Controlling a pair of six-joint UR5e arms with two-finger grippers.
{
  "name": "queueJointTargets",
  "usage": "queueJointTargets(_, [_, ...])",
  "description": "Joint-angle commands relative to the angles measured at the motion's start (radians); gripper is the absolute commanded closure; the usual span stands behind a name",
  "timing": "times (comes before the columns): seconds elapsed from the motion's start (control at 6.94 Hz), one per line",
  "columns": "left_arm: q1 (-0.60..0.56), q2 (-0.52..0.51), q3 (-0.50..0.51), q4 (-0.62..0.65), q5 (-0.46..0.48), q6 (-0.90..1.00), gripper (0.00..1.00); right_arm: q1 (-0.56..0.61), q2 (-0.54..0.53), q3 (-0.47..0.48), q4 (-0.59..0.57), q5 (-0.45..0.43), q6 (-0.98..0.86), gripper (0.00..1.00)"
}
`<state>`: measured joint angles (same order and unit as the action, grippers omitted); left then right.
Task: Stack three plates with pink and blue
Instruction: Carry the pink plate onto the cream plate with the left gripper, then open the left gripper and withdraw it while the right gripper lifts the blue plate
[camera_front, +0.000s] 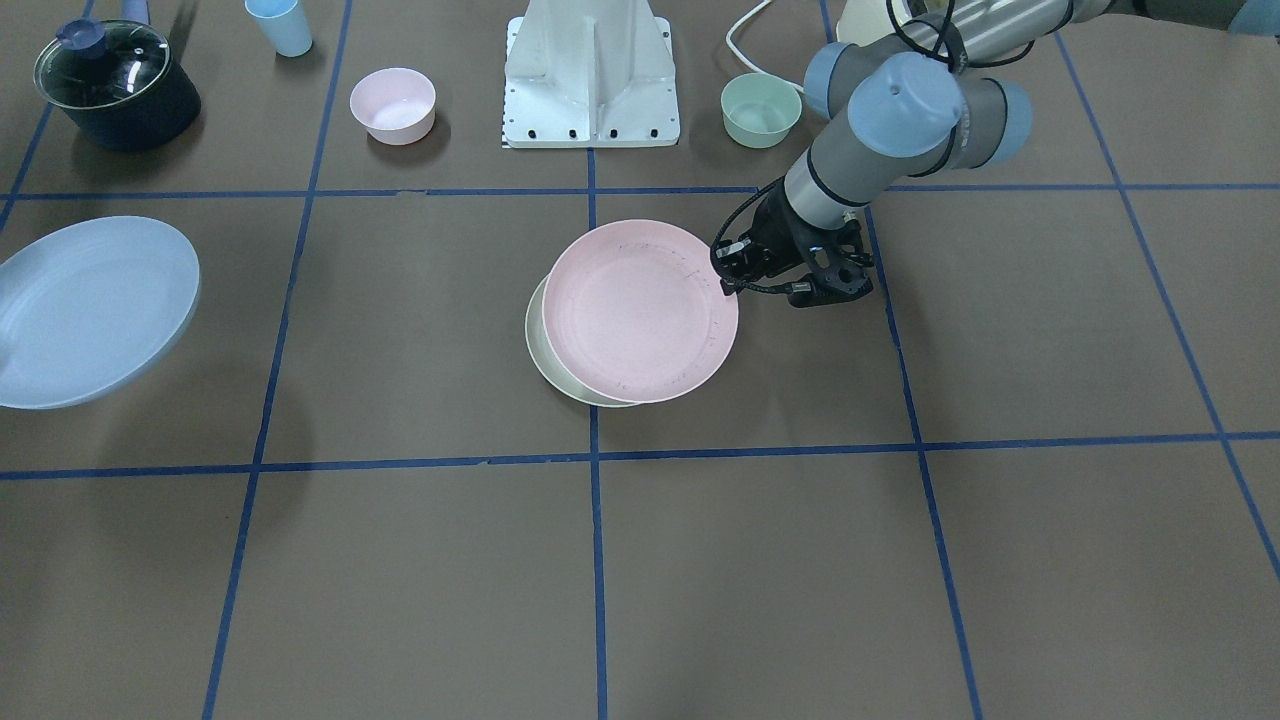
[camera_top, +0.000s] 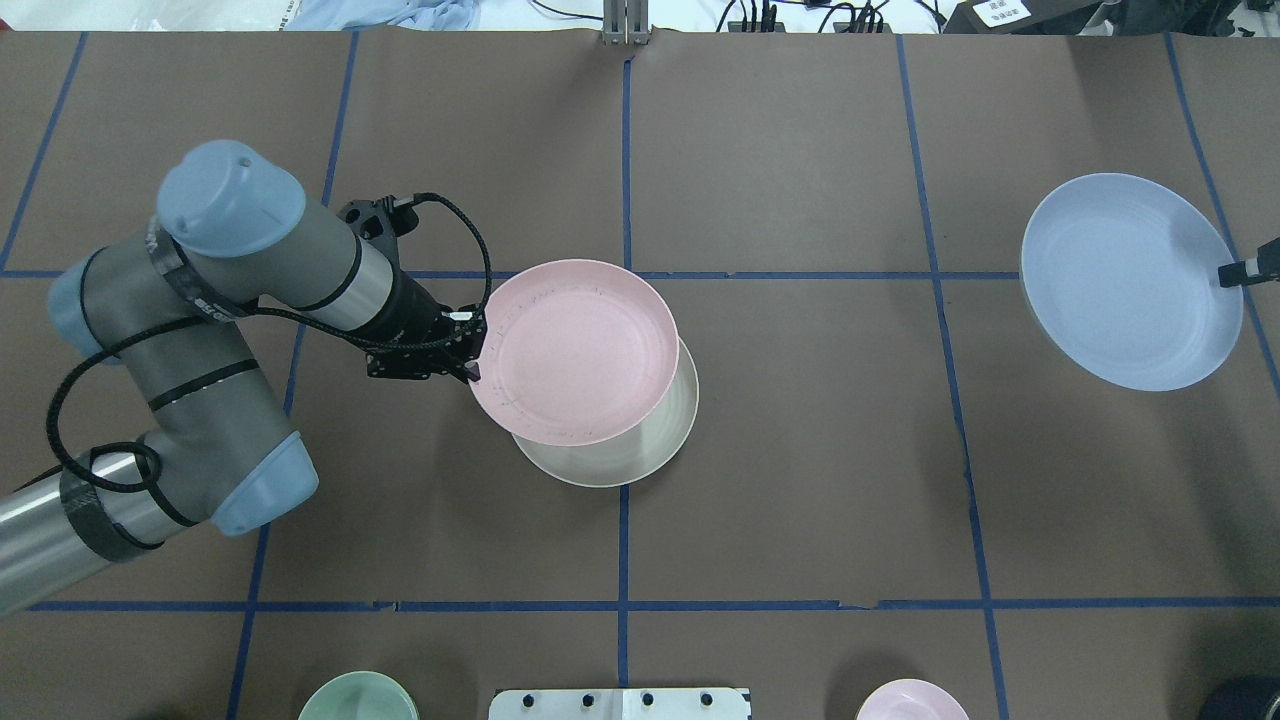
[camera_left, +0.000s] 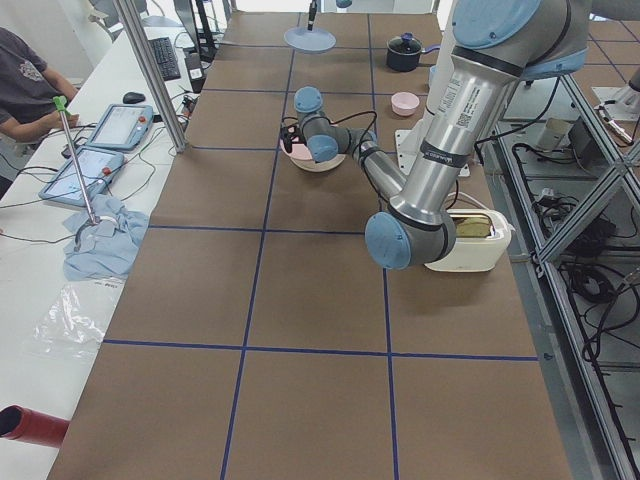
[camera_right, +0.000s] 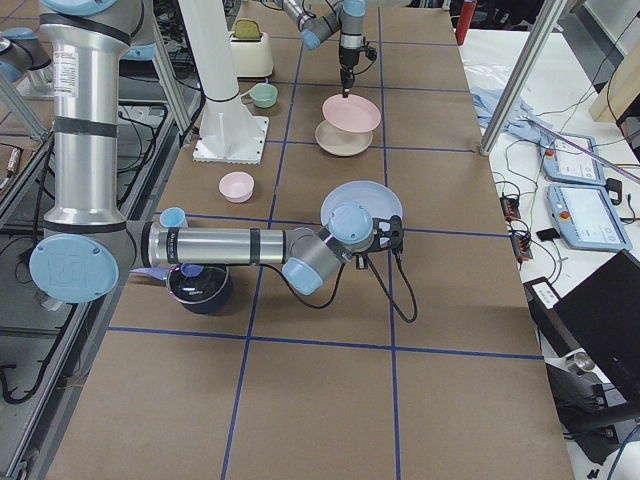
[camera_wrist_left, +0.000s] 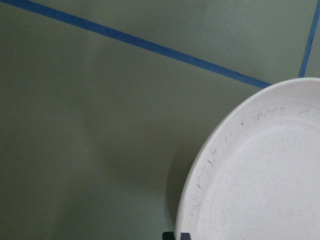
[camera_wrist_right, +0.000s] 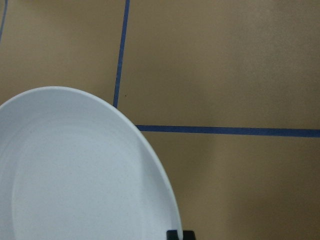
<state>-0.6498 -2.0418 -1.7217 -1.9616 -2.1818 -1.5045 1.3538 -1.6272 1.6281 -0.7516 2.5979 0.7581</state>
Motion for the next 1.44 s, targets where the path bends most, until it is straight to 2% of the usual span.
queueJointTargets(0.0, [0.057,-0.009,0.03,-0.028,0.016,-0.025,1.0,0.001,0.03,0.016,0.002,0.002,0.078,1.0])
queueJointTargets(0.14, [0.059,-0.014,0.046,-0.048,0.016,-0.025,1.0,-0.002,0.032,0.025,-0.002,0.002,0.087,1.0])
queueJointTargets(0.29, [0.058,-0.018,0.054,-0.048,0.017,-0.023,0.3,-0.01,0.033,0.026,0.0,0.001,0.107,1.0])
queueJointTargets(0.43, [0.056,-0.021,0.054,-0.046,0.019,-0.022,0.01,-0.018,0.038,0.027,-0.002,0.002,0.107,1.0])
queueJointTargets(0.58, [0.05,-0.023,0.041,-0.046,0.029,-0.022,0.0,-0.025,0.064,0.036,-0.006,0.001,0.112,1.0])
queueJointTargets(0.72, [0.024,-0.021,0.028,-0.045,0.034,-0.017,0.0,-0.068,0.122,0.036,-0.009,-0.015,0.195,1.0])
queueJointTargets(0.86, [-0.037,-0.009,0.001,-0.031,0.024,-0.008,0.0,-0.132,0.201,0.038,-0.011,-0.068,0.322,1.0])
queueJointTargets(1.01, [-0.085,0.018,-0.034,0.005,0.02,0.077,0.0,-0.21,0.258,0.038,-0.014,-0.132,0.384,1.0])
queueJointTargets(1.3, [-0.146,0.072,-0.169,0.224,0.023,0.316,0.0,-0.412,0.329,0.052,-0.018,-0.327,0.488,1.0])
